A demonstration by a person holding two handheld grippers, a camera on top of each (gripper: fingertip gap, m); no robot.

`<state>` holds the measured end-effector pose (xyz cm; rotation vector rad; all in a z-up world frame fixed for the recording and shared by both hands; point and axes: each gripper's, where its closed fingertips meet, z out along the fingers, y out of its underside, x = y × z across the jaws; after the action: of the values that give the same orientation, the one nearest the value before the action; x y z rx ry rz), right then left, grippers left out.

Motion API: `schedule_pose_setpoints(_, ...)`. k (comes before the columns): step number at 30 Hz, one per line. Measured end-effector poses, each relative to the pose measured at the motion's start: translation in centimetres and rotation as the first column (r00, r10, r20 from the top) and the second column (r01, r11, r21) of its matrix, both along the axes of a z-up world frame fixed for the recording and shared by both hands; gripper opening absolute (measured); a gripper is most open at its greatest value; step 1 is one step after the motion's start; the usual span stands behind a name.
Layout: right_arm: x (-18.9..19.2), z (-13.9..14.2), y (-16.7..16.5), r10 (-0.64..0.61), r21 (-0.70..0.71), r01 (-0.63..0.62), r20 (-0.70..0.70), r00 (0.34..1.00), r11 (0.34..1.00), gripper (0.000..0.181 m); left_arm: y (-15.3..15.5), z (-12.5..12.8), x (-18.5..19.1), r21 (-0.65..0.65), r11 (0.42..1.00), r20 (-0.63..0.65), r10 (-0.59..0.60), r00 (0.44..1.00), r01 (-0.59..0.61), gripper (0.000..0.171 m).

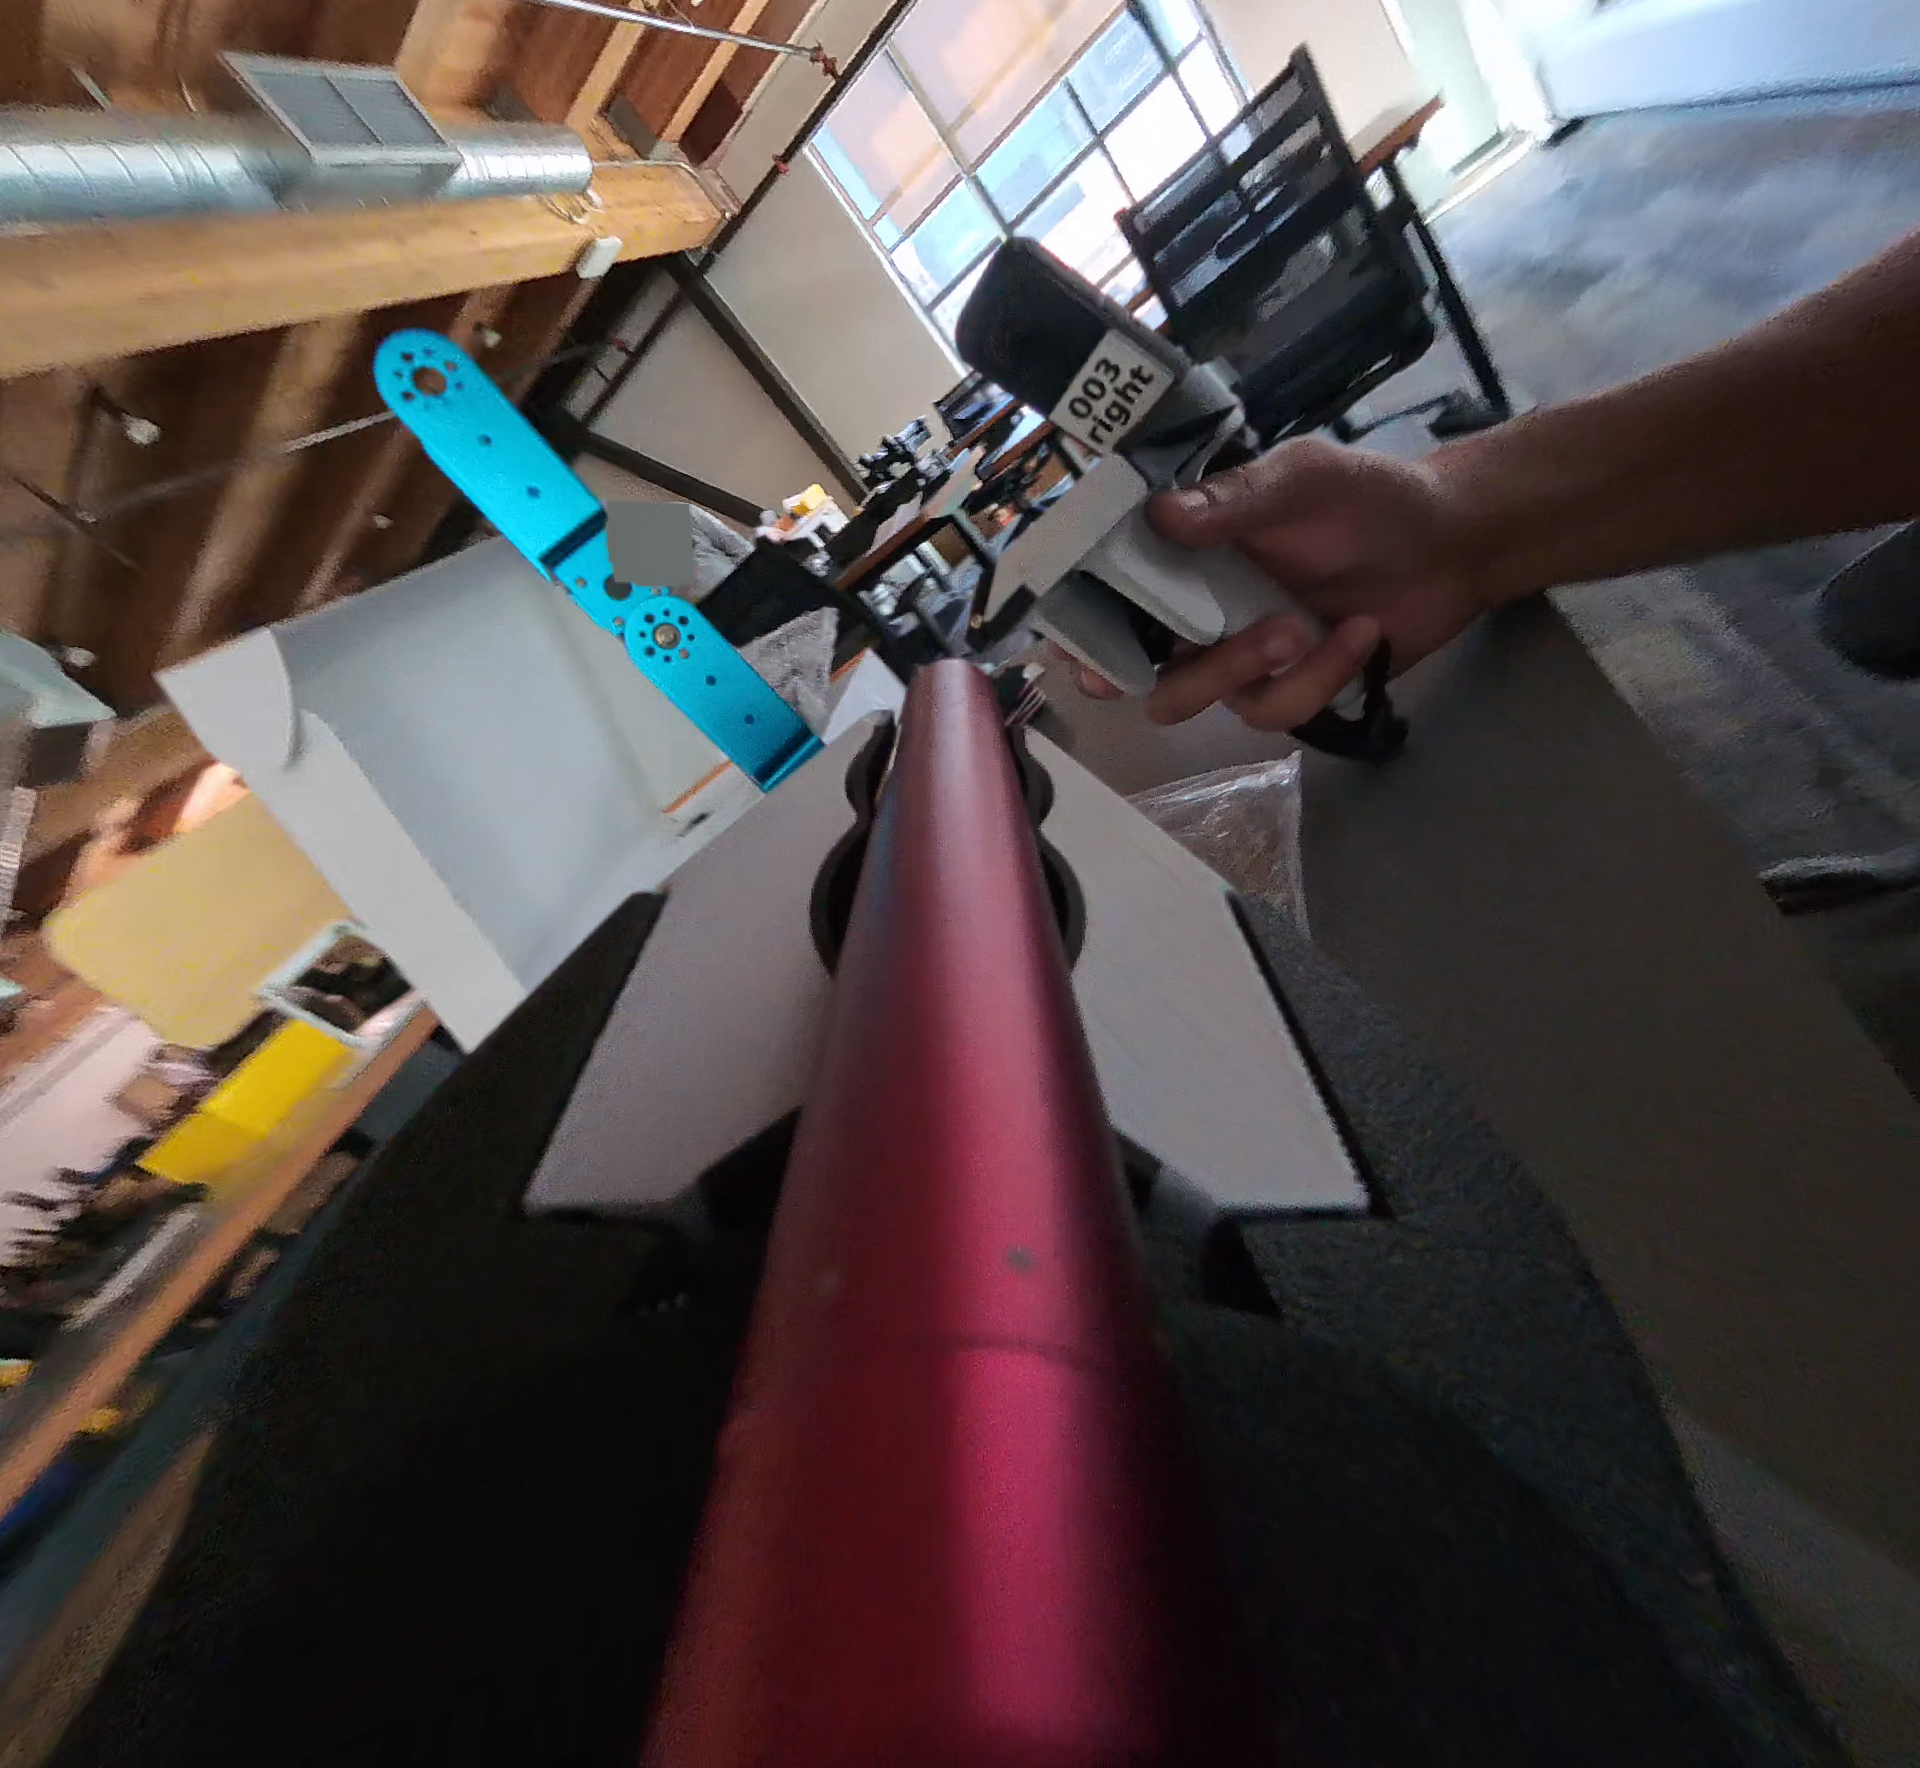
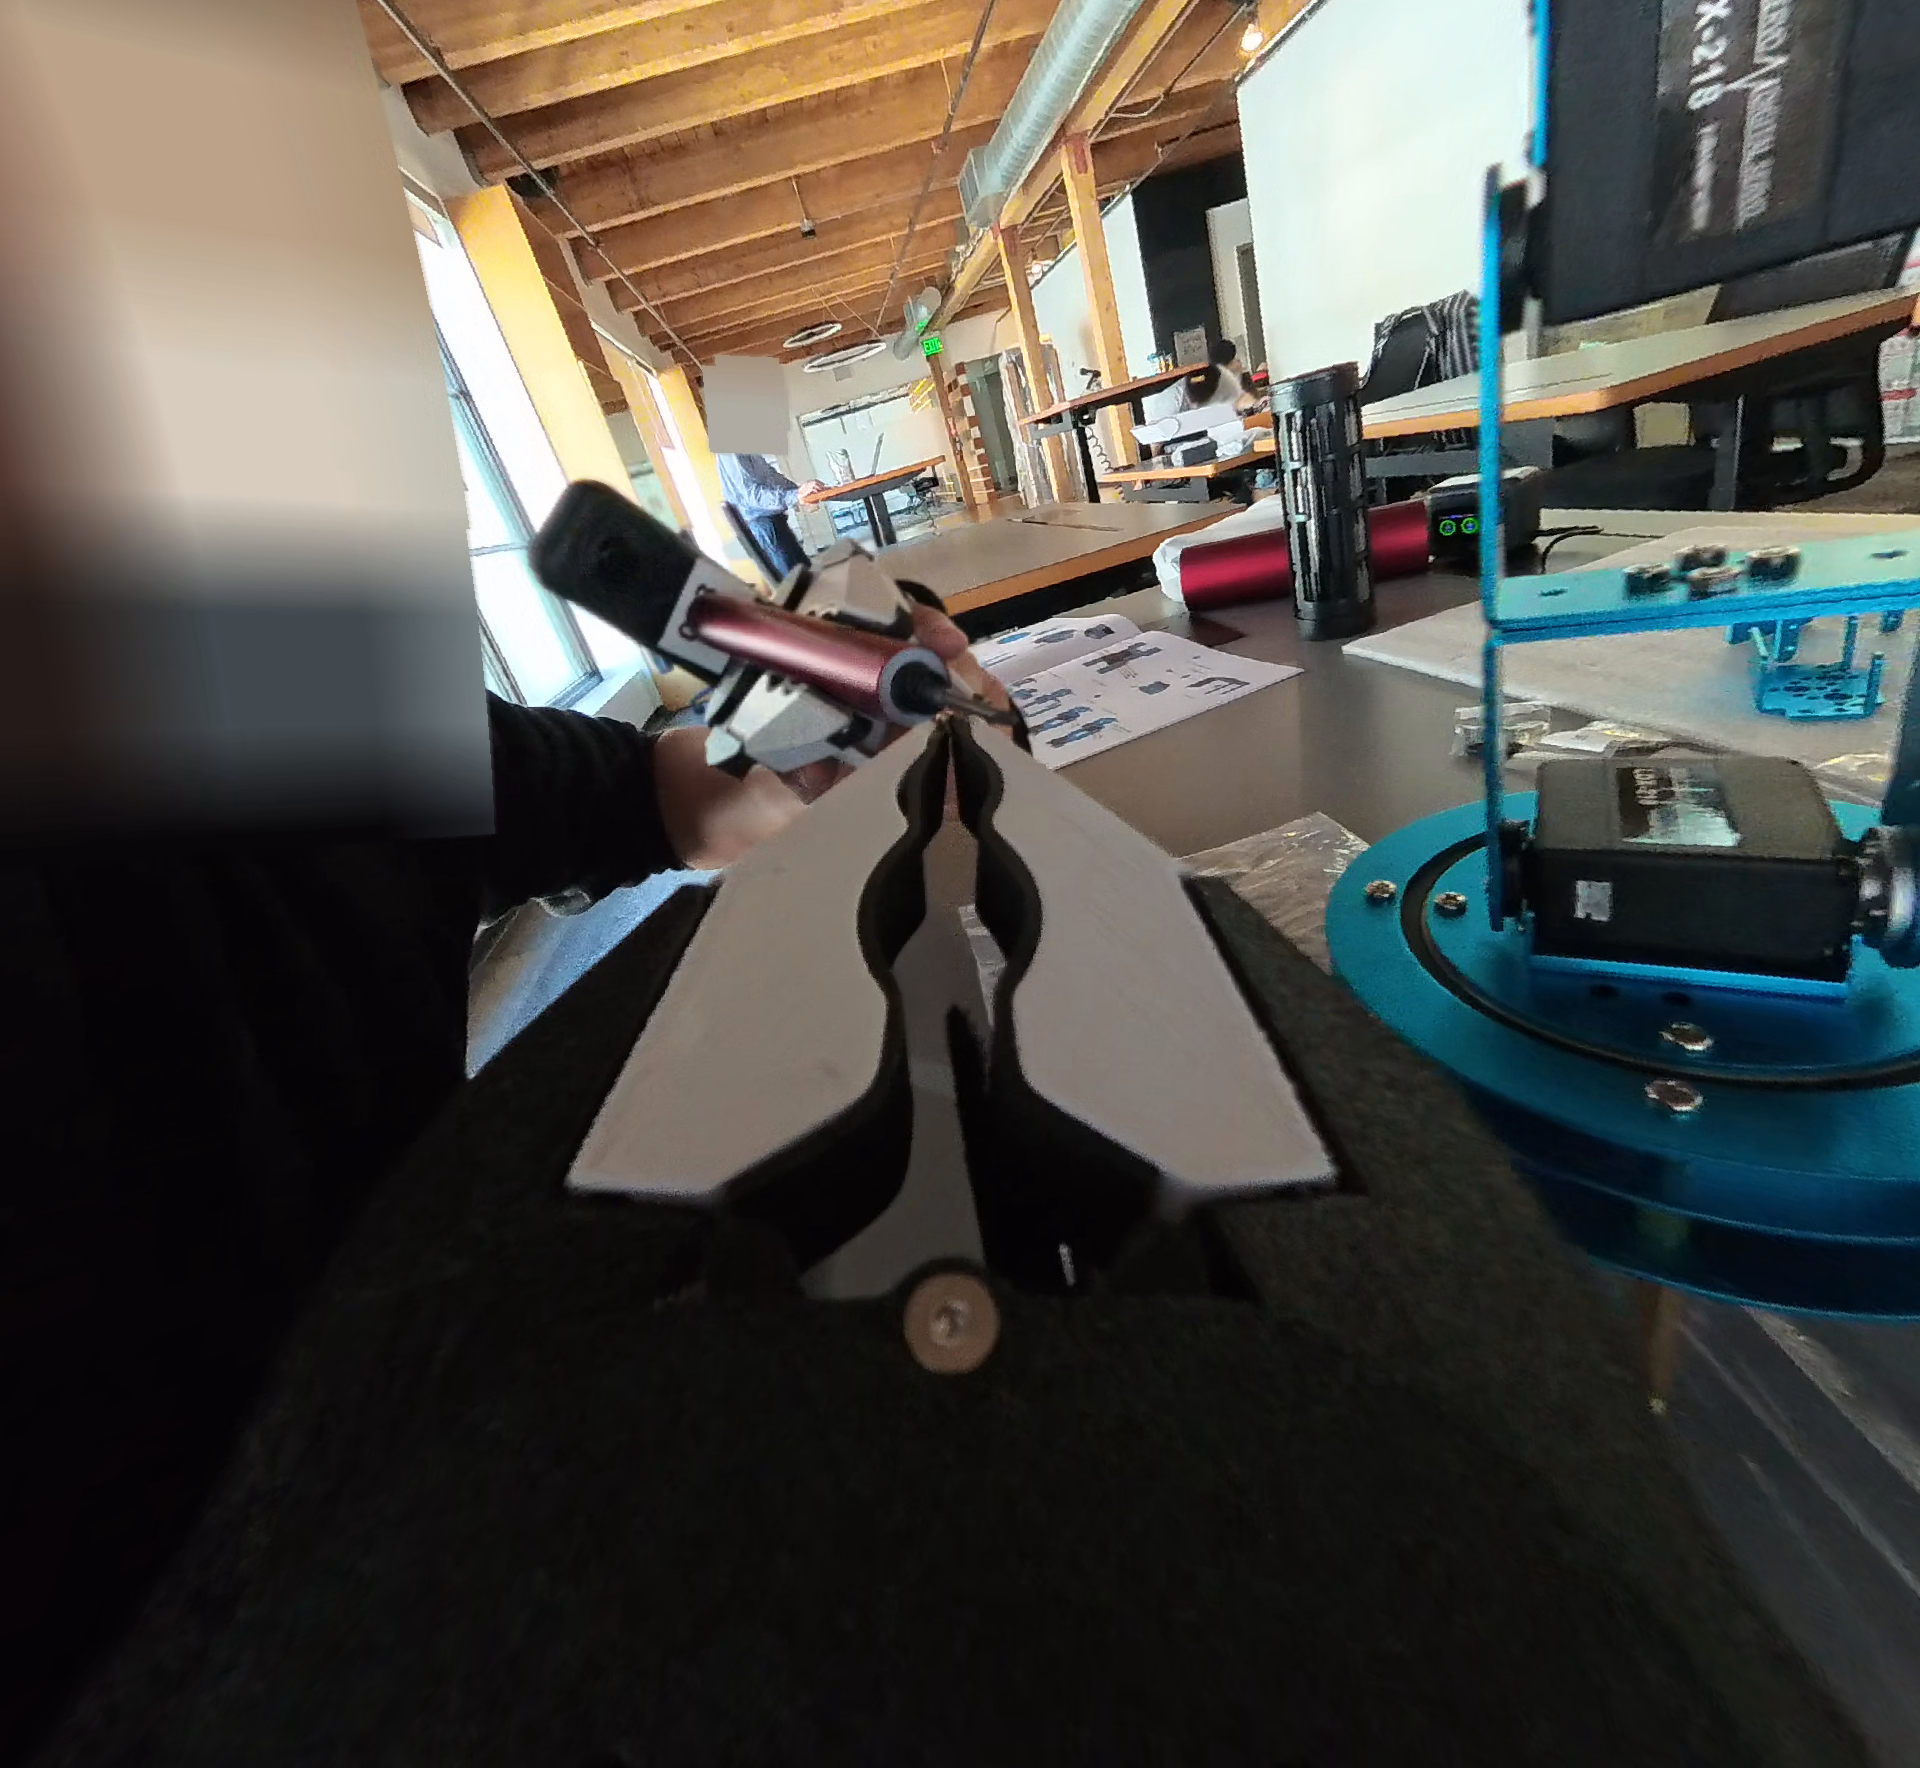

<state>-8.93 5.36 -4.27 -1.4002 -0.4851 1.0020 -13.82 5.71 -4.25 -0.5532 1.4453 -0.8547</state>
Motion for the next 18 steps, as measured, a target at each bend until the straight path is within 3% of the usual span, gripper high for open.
schedule_pose_setpoints(2,-0.4,-0.3,-0.1,0.002,0.003,-0.003,0.026,1.0,1.0,0.0,-0.5,-0.3,0.0,0.029,1.0,0.003,0.011,1.0,-0.011,0.022)
schedule_pose_setpoints(8,-1.7,-0.4,-0.9,0.038,0.039,-0.041,0.075,0.996,0.998,0.0,-0.5,-0.6,0.1,-0.043,0.999,-0.019,-0.009,1.0,0.008,0.022)
schedule_pose_setpoints(15,-4.4,-1.0,-0.9,0.128,-0.034,-0.126,0.04,0.991,0.991,0.0,0.0,-1.1,0.6,-0.16,0.987,-0.028,0.004,1.0,-0.008,0.023)
schedule_pose_setpoints(18,-5.4,-0.9,-0.6,0.135,-0.034,-0.134,0.023,0.991,0.99,0.0,0.0,-1.8,0.9,-0.137,0.99,-0.032,0.014,0.999,-0.018,0.022)
